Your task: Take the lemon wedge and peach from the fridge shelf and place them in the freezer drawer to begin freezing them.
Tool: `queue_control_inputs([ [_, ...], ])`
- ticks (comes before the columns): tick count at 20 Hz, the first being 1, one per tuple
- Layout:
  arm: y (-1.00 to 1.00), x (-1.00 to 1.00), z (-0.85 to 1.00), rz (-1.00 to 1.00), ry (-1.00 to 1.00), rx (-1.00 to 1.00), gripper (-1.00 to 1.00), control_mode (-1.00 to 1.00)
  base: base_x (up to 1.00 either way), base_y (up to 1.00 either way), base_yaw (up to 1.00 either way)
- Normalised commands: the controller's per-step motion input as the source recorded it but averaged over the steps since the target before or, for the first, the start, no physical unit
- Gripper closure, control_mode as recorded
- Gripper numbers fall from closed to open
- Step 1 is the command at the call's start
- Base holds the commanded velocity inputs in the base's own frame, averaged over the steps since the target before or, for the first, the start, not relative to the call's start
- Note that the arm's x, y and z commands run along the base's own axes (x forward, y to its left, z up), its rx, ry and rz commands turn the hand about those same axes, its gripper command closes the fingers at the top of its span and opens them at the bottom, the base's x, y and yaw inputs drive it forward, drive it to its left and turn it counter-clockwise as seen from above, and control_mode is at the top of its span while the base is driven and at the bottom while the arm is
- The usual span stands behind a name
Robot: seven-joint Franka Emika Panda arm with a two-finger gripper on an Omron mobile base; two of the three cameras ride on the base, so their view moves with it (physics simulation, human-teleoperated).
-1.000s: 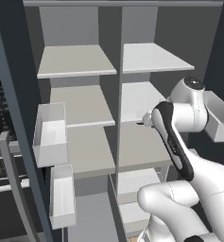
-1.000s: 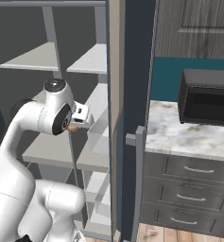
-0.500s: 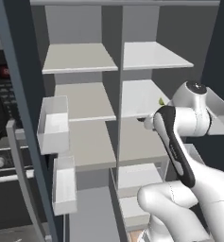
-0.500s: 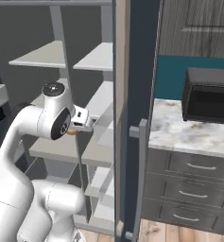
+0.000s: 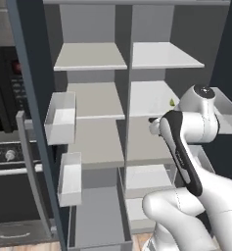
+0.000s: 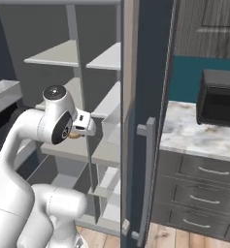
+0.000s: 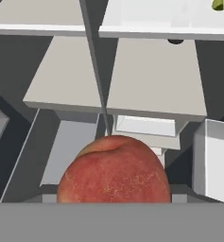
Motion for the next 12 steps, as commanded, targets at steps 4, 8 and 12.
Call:
queue_control_inputs([
  [4,0.0,0.0,0.0,0.0,0.0,0.0,1.0,1.0,-0.28,-0.4,0.21],
  [8,0.0,0.0,0.0,0.0,0.0,0.0,1.0,1.0,-0.45,-0.23,0.21],
  [12,0.0,0.0,0.0,0.0,0.0,0.0,1.0,1.0,-0.48,0.0,0.21],
])
